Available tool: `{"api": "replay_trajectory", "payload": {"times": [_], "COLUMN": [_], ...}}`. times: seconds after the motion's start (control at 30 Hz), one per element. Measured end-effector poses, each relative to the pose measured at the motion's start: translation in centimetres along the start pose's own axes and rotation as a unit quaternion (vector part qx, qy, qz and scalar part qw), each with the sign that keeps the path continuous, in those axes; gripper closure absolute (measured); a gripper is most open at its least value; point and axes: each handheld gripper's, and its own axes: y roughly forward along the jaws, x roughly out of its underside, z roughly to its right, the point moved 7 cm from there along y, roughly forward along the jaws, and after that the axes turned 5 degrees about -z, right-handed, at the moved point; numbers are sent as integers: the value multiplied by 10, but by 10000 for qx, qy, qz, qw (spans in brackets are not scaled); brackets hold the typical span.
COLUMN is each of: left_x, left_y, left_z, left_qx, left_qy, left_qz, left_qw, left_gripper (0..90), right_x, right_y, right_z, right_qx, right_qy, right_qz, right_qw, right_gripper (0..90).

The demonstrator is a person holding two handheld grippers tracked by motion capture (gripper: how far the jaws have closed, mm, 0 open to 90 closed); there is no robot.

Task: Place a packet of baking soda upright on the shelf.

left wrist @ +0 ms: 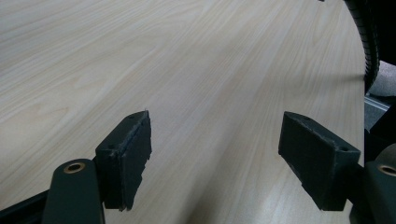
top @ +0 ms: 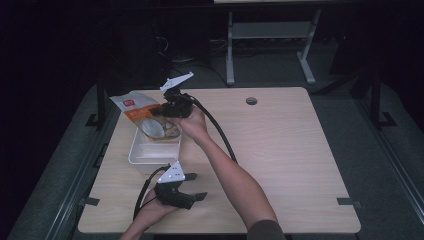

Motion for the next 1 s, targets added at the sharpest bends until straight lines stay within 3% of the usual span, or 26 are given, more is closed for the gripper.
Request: {"api": "replay_trajectory", "payload": {"times": [0.3, 0.73, 0.83, 1.0], "left_x": [1, 1, 1, 1], "left_y": [0, 2, 2, 3], "left_z": [0, 1, 1, 2], "left_qx": [-11, -4, -1, -1], "left_qy": [-15, 16, 21, 31], "left_qz": [-24, -65, -60, -78], "left_qw": [10000, 10000, 10000, 10000], "left_gripper": [250, 250, 250, 250], "right_x": [15, 40, 41, 44], "right_y": [18, 24, 24, 21], "right_z": [7, 18, 16, 17], "right_qx": [-32, 33, 267, 296], "right_qy": [182, 543, 321, 311], "right_qz": [214, 347, 118, -105], "right_qw": [9996, 9979, 9991, 9990], "right_gripper": [895, 892, 886, 879]}}
